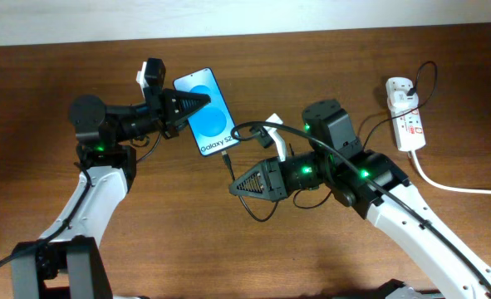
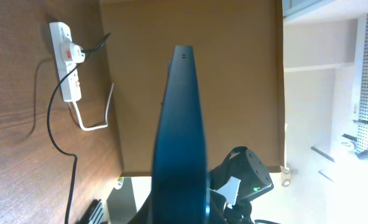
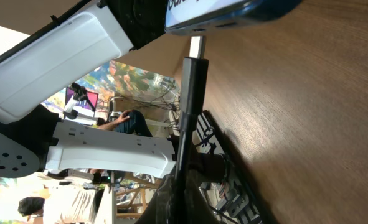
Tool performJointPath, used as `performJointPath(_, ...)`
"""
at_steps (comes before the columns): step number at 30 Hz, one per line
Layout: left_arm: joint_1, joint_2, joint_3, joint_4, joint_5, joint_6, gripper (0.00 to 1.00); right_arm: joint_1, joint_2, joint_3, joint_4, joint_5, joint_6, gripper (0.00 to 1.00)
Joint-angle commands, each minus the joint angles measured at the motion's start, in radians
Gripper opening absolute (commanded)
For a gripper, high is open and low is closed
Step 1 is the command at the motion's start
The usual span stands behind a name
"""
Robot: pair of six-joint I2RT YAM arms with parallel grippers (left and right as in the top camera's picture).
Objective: Plug charger to phone and switch on socket
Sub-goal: 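Push the USB-C plug up into the phone's bottom port with right gripper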
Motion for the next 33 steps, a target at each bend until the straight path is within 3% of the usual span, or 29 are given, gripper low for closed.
performJointPath(1,-0.011,0.0,0.015,0.009,0.007,-0.021,0.0,0.006,0.002,-0.008,0.006,-0.024,-0.005,0.04)
performJointPath(15,-0.012,0.0,0.015,0.01,0.061,-0.003,0.0,0.006,0.002,-0.008,0.007,0.011,-0.006,0.04)
performJointPath(23,-0.039,0.0,0.015,0.01,0.075,0.003,0.0,0.006,0.002,-0.008,0.12,0.034,-0.006,0.05)
performJointPath(28,-0.042,0.0,0.015,0.01,0.077,0.028,0.0,0.006,0.002,-0.008,0.112,0.059,-0.006,0.27)
performJointPath(33,-0.042,0.0,0.015,0.009,0.052,0.164,0.0,0.006,-0.002,-0.008,0.047,0.051,-0.065,0.47)
